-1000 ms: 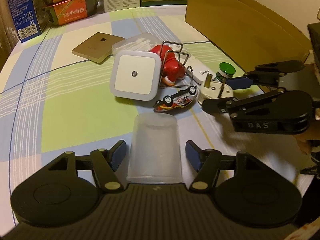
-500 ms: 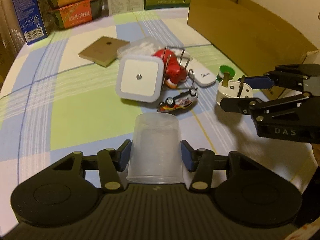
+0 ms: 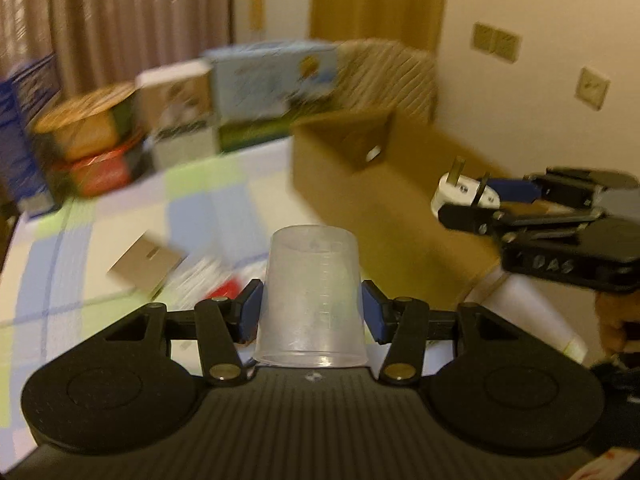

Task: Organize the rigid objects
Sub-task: 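Carry cup and plug over the box while the left gripper opens to drop the cup, then open the right gripper over the box to drop the white plug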

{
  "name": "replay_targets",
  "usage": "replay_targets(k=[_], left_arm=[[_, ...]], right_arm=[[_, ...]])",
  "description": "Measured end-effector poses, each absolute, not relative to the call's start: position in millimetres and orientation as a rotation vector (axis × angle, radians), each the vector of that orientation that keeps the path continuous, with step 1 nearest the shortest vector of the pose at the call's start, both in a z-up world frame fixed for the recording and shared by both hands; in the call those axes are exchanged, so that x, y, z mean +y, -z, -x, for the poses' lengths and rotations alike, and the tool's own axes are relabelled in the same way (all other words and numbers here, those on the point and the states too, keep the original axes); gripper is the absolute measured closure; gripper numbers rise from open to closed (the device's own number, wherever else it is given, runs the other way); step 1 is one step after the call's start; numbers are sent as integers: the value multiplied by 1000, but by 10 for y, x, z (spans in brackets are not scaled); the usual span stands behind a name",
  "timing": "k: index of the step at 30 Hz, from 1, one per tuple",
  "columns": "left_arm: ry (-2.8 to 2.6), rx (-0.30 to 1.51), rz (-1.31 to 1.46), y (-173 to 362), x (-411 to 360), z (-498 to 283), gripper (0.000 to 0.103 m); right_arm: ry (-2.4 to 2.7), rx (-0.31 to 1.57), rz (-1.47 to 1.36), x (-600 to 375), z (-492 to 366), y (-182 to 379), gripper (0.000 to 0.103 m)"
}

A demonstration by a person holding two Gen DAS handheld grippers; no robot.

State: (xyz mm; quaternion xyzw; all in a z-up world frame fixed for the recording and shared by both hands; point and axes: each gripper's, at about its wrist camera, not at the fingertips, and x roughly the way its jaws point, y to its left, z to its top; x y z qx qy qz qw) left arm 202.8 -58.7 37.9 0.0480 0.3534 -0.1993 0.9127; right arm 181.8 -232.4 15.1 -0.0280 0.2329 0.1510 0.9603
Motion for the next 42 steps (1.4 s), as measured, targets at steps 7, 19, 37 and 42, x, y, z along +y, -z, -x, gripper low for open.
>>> replay_targets(k=[7,19,37,42], left_arm=[[528,736,-72,-440,-1394,-2380,56],[554,763,-157,-71,-2037,-2787,54],[412,726,-124,-304,-1366,-2700,42],[389,720,-131,-347,-1175,-2591,42]], right_arm=[[-160,532,41,-3074,-2058,-95,57],[-102,588,-14,-3554,-2250,258,57],[-127,632,-31,-3466,-2371,374,57],[-148,576,-73,-3512,-2362,262,46]])
